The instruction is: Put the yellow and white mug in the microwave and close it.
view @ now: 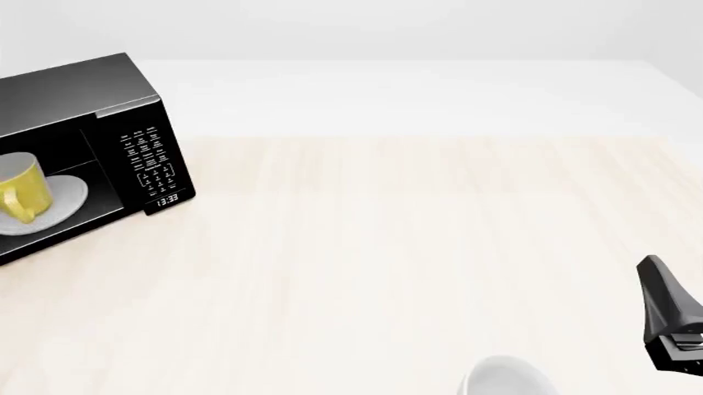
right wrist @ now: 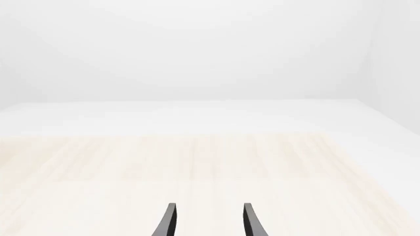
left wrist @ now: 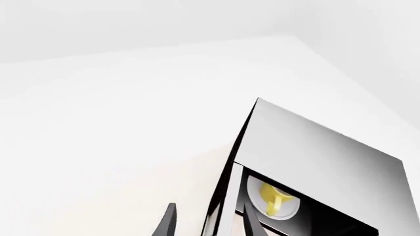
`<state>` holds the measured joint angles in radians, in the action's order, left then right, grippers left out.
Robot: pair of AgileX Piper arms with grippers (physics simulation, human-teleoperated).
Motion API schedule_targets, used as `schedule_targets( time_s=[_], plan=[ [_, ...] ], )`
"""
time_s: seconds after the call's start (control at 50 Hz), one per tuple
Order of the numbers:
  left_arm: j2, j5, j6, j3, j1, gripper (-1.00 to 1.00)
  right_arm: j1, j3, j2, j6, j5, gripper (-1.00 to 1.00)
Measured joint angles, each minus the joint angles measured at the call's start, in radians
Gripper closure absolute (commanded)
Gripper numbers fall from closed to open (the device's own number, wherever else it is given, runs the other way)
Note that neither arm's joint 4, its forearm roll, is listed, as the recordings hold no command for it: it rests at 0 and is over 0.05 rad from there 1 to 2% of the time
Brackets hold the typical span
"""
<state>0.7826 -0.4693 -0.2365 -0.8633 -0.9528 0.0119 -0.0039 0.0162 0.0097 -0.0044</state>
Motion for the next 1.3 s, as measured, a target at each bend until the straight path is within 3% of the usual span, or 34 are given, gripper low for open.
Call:
schedule_targets(
  time_s=[0.6,1.02,1.3],
  plan=[
    [0.043,-0.021,-0.004,-0.03,-0.141,-1.0,0.0,0.0,0.0,0.0,0.0,-1.0],
    [0.087,-0.058,0.17,-0.057,-0.35,-1.0,0.0,0.0,0.0,0.0,0.0,-1.0],
    [0.132,-0.094,0.283,-0.062,-0.403,-1.0,0.0,0.0,0.0,0.0,0.0,-1.0]
  ],
)
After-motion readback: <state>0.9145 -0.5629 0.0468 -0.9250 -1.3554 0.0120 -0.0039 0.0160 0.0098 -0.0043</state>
